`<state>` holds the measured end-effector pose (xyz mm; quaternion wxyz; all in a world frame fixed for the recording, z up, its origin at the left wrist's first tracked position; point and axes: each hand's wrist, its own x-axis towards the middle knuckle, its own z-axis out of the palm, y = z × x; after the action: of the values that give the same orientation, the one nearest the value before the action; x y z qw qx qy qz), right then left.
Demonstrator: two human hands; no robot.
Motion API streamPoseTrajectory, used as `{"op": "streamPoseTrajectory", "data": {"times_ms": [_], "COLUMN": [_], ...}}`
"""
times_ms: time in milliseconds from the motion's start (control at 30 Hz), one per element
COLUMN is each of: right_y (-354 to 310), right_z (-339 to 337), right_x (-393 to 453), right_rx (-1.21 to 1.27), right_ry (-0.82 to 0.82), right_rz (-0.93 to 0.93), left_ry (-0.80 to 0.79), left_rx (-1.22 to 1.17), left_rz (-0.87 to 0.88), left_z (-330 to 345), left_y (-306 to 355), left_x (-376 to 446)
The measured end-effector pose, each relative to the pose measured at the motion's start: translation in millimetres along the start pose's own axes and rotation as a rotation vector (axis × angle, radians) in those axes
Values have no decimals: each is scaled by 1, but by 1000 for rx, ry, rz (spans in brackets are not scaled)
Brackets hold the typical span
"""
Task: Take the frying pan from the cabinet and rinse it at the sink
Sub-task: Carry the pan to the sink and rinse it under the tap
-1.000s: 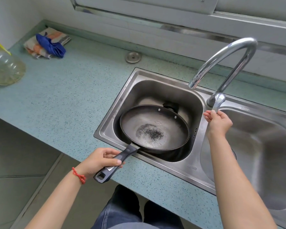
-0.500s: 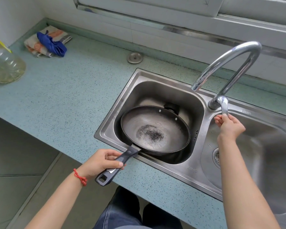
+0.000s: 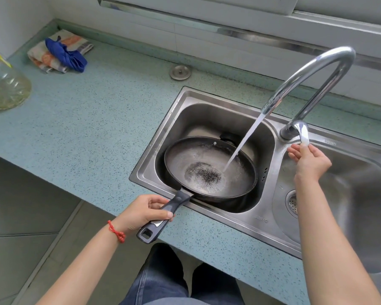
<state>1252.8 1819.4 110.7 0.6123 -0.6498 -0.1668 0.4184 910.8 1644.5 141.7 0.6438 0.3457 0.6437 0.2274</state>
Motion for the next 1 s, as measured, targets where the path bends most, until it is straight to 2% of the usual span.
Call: {"op": "streamPoseTrajectory", "data": {"times_ms": [167, 367, 467, 567, 700, 800, 900, 1000], "right_y": [15, 35, 43, 51, 58, 60, 71, 77], "right_z": [-1, 13, 22, 29, 44, 57, 63, 60], "right_x": [-65, -200, -266, -308, -326, -325, -323, -321], "right_rx": [-147, -401, -484, -589, -487, -252, -267, -310], "right_ry": [-36, -225, -309, -379, -485, -455, -437, -440], "right_rz": [38, 49, 110, 248, 433, 553, 504, 429], "left_ry": [-52, -52, -60, -20, -13, -17, -31, -167], "left_rx": [15, 60, 51, 79, 53, 10, -79, -183], "left_rz": [29, 93, 135, 167, 172, 122, 29, -56], "left_z": [-1, -1, 2, 3, 3, 1, -1, 1], "left_y": [1, -6, -9, -10, -10, -14, -15, -12], "left_x": [7, 18, 19, 20, 22, 27, 34, 35]}}
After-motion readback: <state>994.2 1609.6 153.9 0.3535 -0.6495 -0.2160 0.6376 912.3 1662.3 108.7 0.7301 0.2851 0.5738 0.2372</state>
